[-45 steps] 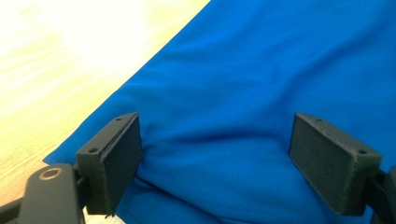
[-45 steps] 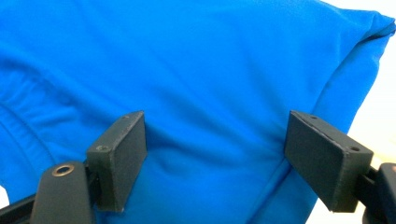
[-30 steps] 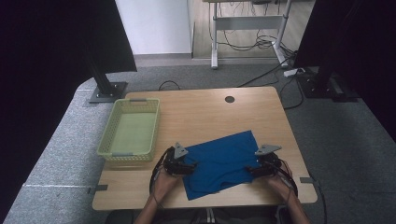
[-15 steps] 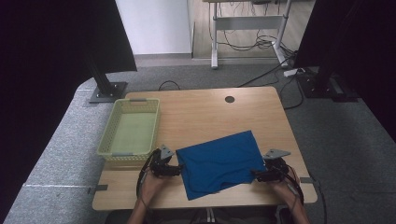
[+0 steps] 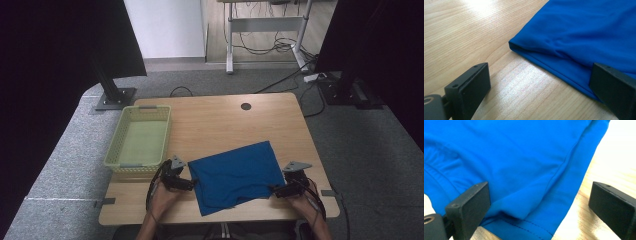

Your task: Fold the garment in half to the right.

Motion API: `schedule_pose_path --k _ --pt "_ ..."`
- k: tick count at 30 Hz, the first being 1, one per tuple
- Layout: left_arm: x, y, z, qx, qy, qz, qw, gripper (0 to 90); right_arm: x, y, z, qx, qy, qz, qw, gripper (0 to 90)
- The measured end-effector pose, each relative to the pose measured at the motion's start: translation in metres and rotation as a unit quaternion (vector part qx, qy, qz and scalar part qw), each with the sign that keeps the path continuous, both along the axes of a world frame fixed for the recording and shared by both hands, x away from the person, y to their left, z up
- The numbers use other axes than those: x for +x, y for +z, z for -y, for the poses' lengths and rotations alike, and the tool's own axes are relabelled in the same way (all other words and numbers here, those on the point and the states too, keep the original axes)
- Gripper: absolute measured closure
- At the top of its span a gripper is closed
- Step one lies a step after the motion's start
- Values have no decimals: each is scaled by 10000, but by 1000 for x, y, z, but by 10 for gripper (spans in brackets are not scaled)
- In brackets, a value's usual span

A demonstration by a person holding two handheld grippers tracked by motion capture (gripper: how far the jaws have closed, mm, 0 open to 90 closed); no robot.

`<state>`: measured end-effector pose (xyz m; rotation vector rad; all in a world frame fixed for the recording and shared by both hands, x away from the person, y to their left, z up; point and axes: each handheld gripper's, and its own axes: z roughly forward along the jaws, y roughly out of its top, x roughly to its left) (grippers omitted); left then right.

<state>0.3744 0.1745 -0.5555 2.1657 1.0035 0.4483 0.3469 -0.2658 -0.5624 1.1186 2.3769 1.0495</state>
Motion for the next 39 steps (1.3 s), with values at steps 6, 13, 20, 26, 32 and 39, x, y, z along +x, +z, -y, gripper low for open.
schedule_pose_path --k 6,13,20,26,32,39 --pt "-1 1 0 -20 18 -2 10000 73 1 0 1 -5 21 -1 10000 36" --pt "-1 9 2 -1 89 118 9999 102 4 0 6 -19 60 8 10000 36" --pt "4 17 4 -143 151 255 9995 102 8 0 14 -23 145 14 9999 36" --pt "13 21 12 -130 185 413 9989 102 15 0 23 -25 183 6 9998 36" --pt "28 12 21 -200 309 317 9988 102 22 0 28 -27 219 18 9998 36" --pt "38 1 24 -59 351 135 9993 108 30 0 30 -32 241 13 9997 36"
